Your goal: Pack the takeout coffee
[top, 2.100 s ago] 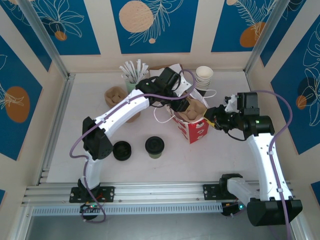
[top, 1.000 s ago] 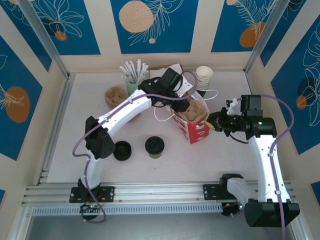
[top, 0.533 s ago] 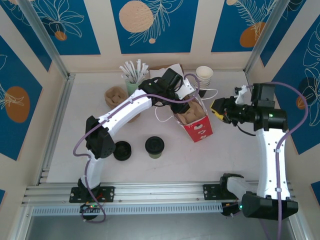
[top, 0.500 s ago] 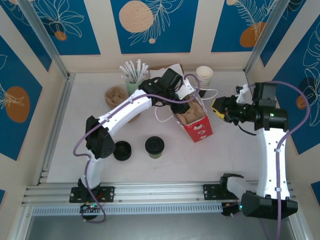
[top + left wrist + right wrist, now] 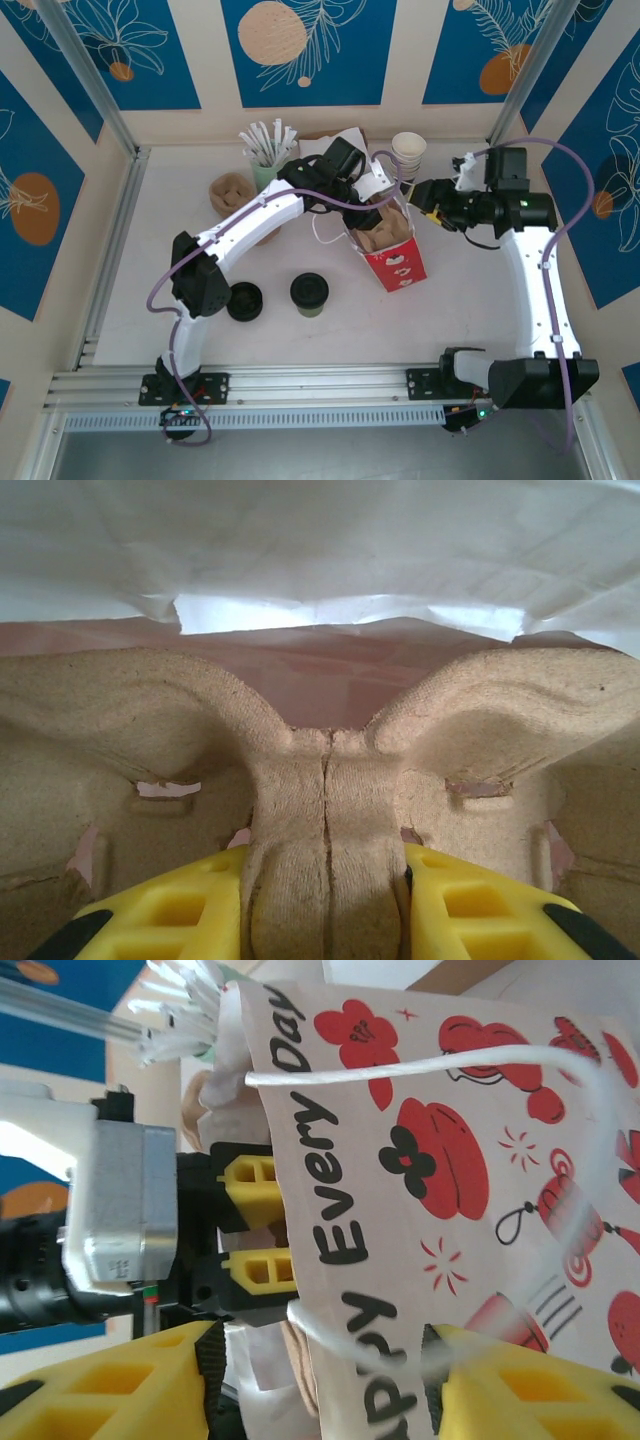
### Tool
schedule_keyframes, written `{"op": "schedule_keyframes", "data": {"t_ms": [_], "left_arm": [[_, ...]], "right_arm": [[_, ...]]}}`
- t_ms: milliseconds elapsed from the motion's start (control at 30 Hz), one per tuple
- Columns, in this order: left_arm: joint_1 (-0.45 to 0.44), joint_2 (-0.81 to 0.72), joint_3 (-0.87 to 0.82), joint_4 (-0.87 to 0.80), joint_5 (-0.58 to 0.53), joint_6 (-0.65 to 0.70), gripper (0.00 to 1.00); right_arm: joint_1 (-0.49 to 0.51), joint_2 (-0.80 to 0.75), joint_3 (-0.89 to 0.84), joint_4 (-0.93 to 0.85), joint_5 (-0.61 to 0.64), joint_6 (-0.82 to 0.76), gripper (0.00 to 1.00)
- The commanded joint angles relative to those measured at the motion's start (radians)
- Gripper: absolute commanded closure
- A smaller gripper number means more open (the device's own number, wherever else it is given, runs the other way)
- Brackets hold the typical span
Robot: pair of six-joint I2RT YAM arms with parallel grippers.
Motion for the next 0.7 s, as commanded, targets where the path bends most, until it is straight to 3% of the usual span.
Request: {"op": "schedule_keyframes", "data": {"t_ms": [0,233,567,667], "left_arm": [[-0.003,0.024,-0.005,0.023,0.058,0.035,0.67],[-0.002,0.022,-0.035,0.064,0.105,0.052,0.66],[-0.002,0.028,-0.060,0.088,0.138,0.106,0.65],[-0.002,0.034,-0.057,0.085,0.142,0.131,0.64]], "right_arm": [[0.040,0.024,0.002,0.011,0.083,-0.057,0.42],[0.078,0.077,0.001,0.003,0.170,-0.073,0.44],[0.084,0.072,-0.021,-0.002,0.189,-0.037,0.78],[0.084,0.060,-0.037,-0.001,0.167,-0.013,0.84]]}}
